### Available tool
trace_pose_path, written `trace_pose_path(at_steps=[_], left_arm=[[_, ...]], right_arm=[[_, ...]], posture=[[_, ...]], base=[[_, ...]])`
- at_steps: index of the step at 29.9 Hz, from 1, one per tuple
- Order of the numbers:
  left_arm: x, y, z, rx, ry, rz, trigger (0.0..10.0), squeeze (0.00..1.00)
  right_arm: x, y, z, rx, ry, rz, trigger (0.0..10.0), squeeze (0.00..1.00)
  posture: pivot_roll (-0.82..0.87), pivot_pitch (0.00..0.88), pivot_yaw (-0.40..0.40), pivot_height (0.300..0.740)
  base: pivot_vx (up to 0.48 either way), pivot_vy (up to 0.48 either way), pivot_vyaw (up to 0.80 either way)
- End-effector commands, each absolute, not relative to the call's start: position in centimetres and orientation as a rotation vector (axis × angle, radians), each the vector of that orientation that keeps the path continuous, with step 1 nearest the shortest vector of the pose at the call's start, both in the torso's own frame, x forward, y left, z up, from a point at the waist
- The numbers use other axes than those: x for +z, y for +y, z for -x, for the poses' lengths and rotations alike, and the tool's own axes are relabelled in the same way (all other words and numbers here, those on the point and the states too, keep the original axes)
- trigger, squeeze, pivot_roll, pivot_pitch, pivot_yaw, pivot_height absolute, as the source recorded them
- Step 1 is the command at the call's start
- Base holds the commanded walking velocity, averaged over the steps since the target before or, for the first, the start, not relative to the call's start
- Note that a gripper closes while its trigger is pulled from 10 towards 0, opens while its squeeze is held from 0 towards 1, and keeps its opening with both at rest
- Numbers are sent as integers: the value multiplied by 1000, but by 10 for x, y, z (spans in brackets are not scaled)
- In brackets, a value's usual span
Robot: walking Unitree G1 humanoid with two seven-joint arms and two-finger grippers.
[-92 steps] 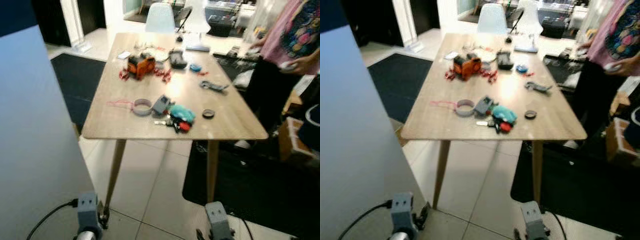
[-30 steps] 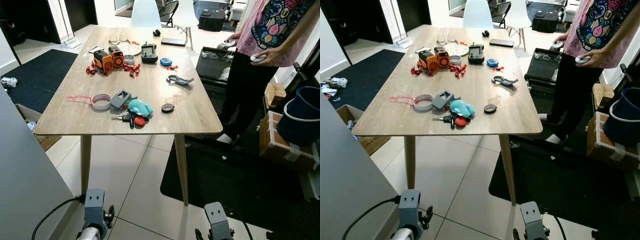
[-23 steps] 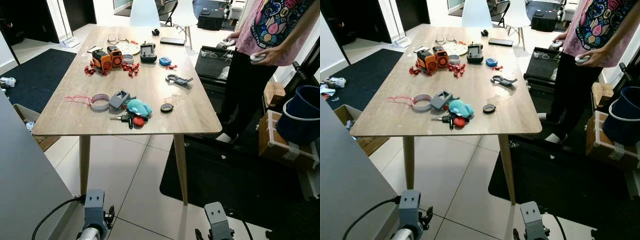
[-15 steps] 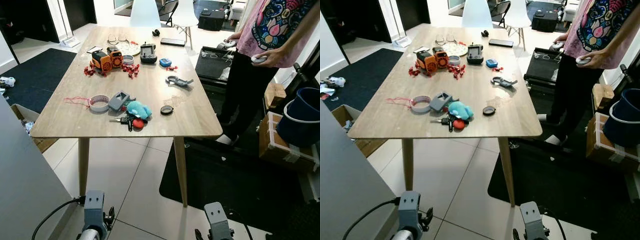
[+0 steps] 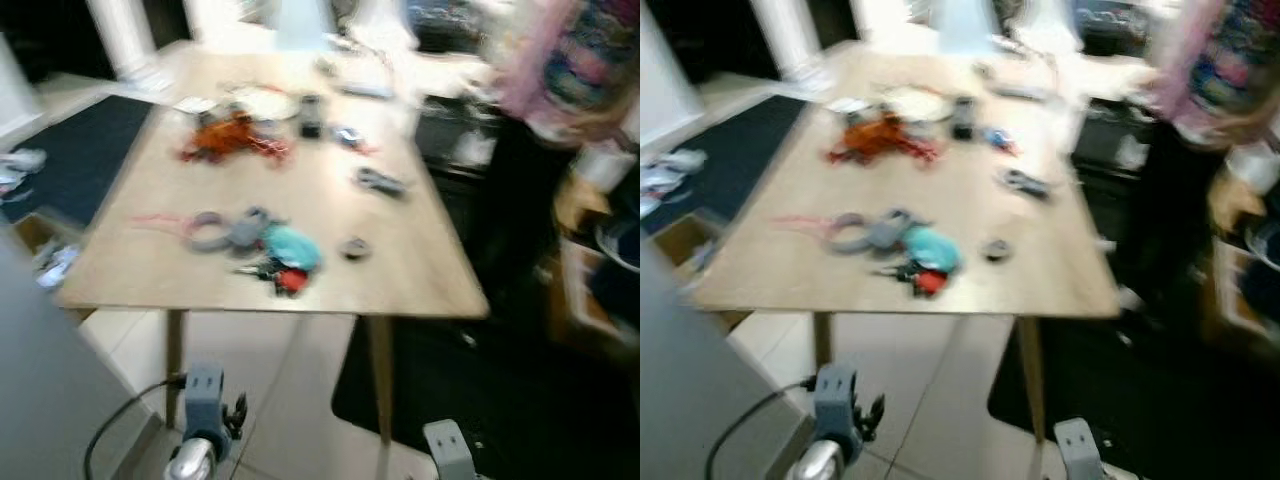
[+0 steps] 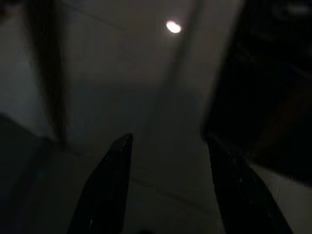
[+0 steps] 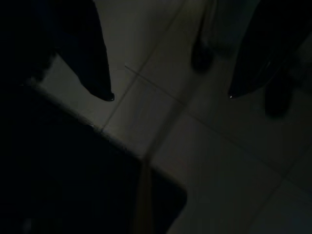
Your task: Hang keys on a hook
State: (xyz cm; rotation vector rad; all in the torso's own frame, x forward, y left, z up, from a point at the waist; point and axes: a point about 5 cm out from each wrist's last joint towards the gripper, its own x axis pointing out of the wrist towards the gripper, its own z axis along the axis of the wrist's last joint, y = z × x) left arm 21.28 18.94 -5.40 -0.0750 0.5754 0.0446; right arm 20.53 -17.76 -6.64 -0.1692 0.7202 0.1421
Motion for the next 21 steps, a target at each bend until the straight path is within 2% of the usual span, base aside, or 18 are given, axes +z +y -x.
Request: trace_pose_path(at_steps=[1, 21], left_arm=[[-56, 180, -213, 25, 588, 88, 10000, 0], [-54, 187, -212, 64, 566, 69, 10000, 0]], right_arm=[[-72, -184, -194, 129, 755, 169, 10000, 0], [-73, -183, -192, 135, 763, 170, 10000, 0]], posture=[[35, 69, -16, 740], [37, 66, -17, 740]], base=[[270, 0, 0], [0, 0, 0]])
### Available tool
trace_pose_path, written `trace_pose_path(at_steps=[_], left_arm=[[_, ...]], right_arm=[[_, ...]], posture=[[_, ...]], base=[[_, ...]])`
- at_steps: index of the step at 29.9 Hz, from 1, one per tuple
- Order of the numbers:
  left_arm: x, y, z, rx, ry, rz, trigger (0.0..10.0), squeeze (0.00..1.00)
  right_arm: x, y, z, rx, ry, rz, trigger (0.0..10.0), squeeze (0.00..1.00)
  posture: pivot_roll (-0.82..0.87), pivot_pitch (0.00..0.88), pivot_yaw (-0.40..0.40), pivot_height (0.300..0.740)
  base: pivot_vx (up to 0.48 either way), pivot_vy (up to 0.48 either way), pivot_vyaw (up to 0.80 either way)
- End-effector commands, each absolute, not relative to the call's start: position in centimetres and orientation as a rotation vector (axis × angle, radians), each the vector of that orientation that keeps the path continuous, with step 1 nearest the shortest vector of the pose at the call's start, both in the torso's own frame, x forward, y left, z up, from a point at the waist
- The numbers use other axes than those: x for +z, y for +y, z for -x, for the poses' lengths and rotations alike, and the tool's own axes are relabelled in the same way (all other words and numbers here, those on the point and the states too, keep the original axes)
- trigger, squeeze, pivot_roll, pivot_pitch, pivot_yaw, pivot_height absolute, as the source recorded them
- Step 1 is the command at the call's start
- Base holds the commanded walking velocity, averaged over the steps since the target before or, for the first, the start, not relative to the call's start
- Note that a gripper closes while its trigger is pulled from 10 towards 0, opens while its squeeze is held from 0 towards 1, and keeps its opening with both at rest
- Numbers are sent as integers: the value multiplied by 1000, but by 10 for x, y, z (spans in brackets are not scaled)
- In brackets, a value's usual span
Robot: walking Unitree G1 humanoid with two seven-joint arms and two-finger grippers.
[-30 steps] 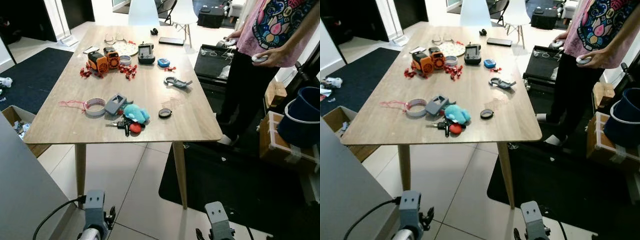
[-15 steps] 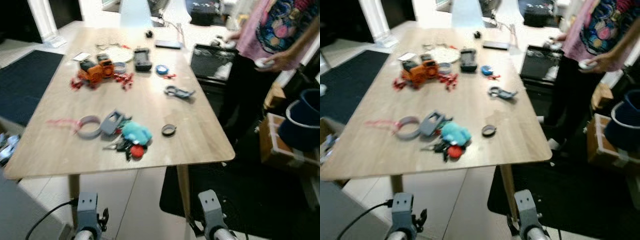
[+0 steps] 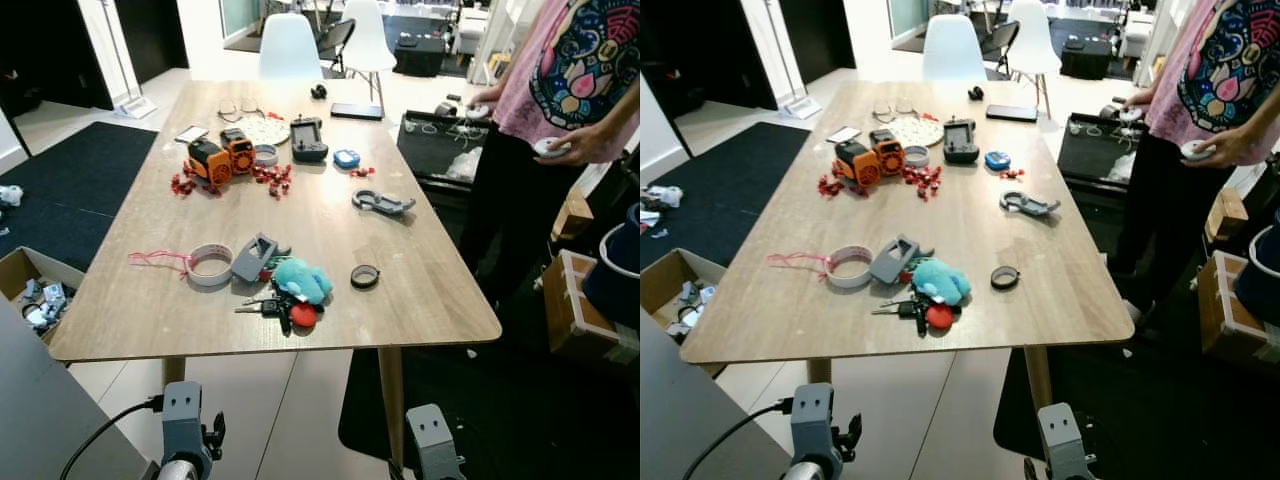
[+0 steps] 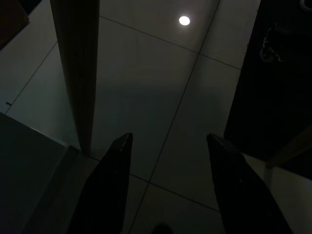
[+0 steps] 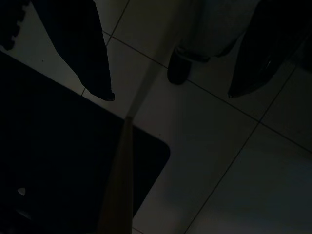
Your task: Hang keys on a hook
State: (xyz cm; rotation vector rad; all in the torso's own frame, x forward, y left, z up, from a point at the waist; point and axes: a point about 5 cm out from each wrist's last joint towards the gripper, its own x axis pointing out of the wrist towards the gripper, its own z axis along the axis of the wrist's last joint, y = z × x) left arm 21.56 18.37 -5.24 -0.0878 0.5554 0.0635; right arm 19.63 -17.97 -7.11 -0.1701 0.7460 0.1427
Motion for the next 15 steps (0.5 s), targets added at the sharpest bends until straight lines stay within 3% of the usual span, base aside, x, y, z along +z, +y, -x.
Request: trace_pose_path(at_steps=[1, 3, 10, 15], left_arm=[[-54, 187, -212, 65, 565, 69, 10000, 0], [-55, 187, -211, 64, 567, 69, 10000, 0], [-55, 186, -211, 47, 572, 52, 10000, 0], [-55, 188, -211, 63, 570, 54, 10000, 0]], right_arm=[[-73, -183, -192, 135, 764, 170, 10000, 0], [-73, -183, -192, 135, 765, 170, 10000, 0], [-74, -183, -191, 134, 773, 173, 10000, 0], [-75, -184, -189, 132, 785, 173, 10000, 0]], posture=[[37, 66, -17, 740], [37, 65, -17, 740], [36, 60, -16, 740], [36, 57, -14, 740]], base=[[0, 0, 0], [0, 0, 0], [0, -472, 0], [0, 0, 0]])
